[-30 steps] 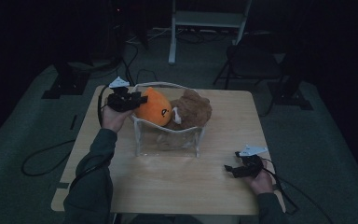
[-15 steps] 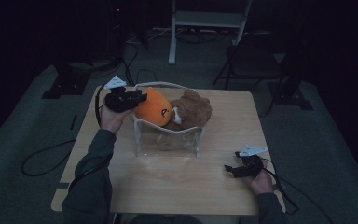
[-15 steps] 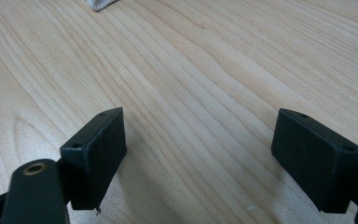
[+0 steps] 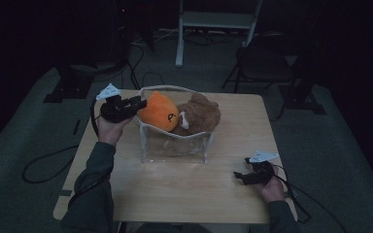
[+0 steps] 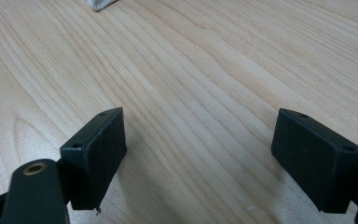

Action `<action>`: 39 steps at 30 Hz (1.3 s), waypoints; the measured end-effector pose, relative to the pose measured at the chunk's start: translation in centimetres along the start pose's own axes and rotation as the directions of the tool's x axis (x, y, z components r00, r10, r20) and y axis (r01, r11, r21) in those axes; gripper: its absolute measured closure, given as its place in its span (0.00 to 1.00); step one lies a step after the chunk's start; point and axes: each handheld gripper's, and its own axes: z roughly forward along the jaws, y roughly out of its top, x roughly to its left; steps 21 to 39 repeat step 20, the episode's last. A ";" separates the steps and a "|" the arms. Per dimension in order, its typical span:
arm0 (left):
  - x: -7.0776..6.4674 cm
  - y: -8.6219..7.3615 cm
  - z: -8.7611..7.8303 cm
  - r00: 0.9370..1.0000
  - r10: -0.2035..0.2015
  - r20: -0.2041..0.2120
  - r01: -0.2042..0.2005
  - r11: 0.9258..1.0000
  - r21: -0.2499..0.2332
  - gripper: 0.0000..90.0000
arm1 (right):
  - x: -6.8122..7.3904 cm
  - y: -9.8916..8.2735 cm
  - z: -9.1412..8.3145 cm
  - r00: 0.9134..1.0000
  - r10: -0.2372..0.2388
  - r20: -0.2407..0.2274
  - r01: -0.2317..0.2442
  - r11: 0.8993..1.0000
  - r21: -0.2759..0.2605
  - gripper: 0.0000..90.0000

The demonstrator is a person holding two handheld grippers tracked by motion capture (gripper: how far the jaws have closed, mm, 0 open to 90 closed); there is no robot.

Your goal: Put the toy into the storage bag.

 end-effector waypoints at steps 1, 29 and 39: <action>0.0 0.0 0.0 1.000 0.000 0.000 0.000 1.000 0.000 0.68 | 0.0 0.0 0.0 1.000 0.000 0.000 0.000 1.000 0.000 0.19; -0.3 -4.4 -3.4 0.998 -0.053 -0.018 0.052 0.997 -0.061 0.63 | 0.0 0.0 0.0 1.000 0.003 0.002 -0.003 1.000 0.000 0.19; -0.3 -4.4 -3.4 0.998 -0.053 -0.018 0.052 0.997 -0.061 0.63 | 0.0 0.0 0.0 1.000 0.003 0.002 -0.003 1.000 0.000 0.19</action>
